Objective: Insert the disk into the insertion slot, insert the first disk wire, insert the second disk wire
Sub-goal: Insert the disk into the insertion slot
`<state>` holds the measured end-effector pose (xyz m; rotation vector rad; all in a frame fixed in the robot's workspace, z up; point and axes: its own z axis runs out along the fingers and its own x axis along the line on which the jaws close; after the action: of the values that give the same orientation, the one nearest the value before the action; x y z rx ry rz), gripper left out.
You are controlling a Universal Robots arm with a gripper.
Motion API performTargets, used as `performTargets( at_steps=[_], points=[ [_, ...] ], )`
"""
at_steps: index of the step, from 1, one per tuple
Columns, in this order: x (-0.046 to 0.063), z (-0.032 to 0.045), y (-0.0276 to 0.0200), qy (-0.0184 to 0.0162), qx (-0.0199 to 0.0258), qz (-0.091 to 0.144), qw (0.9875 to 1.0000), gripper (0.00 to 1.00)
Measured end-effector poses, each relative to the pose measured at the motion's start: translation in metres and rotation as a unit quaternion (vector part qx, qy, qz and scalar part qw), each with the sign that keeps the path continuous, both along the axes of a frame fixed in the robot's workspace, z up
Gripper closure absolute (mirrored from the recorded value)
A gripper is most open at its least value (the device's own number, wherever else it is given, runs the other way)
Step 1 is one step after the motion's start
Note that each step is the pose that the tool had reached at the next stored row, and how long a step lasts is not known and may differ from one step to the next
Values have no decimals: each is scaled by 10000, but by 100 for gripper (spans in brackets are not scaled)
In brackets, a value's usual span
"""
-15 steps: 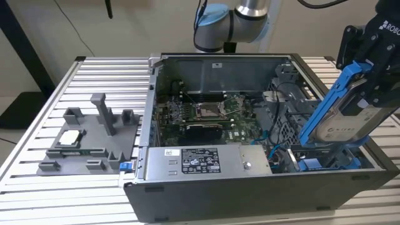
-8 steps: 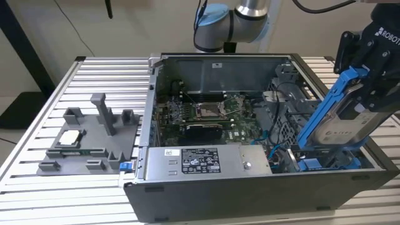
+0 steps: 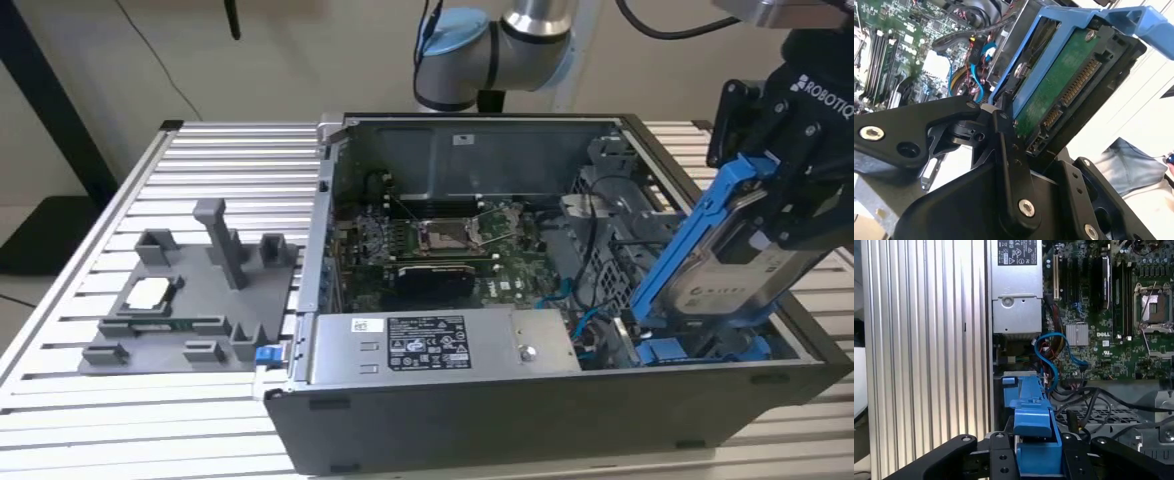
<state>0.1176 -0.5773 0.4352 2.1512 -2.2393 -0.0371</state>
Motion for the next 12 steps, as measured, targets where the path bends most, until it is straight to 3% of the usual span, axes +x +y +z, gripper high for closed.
performTargets(
  at_steps=[12],
  points=[
    [6,-146,0,0,-1,-28,10000,67]
  ],
)
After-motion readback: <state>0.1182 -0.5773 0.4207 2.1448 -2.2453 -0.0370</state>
